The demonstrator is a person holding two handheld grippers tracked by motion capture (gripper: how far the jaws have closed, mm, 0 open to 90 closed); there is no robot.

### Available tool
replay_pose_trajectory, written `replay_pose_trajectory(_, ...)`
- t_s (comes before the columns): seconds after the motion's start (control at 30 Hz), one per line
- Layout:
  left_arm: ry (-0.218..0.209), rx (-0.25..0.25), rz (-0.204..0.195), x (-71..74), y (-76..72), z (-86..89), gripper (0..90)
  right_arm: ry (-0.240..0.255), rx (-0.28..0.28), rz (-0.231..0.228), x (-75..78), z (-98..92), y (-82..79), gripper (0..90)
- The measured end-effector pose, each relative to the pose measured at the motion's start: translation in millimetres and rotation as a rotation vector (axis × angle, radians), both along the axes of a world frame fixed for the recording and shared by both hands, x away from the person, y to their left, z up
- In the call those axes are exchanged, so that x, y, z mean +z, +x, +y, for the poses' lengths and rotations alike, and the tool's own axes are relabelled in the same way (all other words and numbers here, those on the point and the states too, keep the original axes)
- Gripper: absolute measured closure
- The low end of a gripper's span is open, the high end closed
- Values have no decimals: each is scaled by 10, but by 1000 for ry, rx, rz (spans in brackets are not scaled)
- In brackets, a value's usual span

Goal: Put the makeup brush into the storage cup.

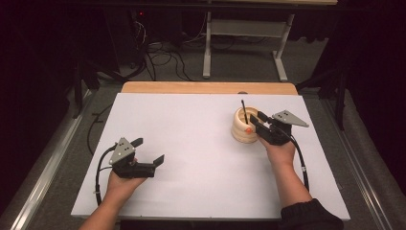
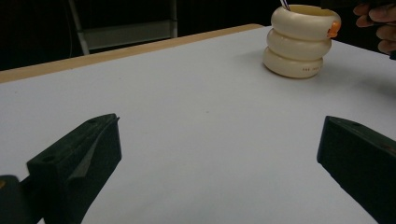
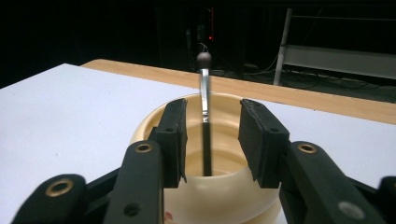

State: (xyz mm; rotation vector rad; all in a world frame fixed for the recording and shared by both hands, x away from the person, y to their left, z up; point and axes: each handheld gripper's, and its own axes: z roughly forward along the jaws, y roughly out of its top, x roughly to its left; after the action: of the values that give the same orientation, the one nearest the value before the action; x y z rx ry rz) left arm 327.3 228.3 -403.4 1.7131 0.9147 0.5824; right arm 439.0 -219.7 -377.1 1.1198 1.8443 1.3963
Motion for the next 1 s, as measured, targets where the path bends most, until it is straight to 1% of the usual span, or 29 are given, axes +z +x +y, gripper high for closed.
replay_pose_trajectory(0.4,1,0,1,-1,0,0,5,-8,49,12,48,12,-73,507)
replay_pose_trajectory(0.53,0,0,1,-3,0,-1,6,-11,63,23,62,8,-107,433)
replay_pose_trajectory(0.6,2,0,2,-4,-2,-2,5,-14,71,21,73,5,-130,397)
replay_pose_trajectory(0.83,-5,3,0,-3,-8,1,5,-17,87,32,108,4,-214,248)
replay_pose_trajectory(0.97,0,2,3,-5,-8,0,5,-21,92,25,110,-5,-274,168)
replay_pose_trajectory(1.0,0,3,3,-5,-8,-1,5,-19,93,27,109,-9,-287,159)
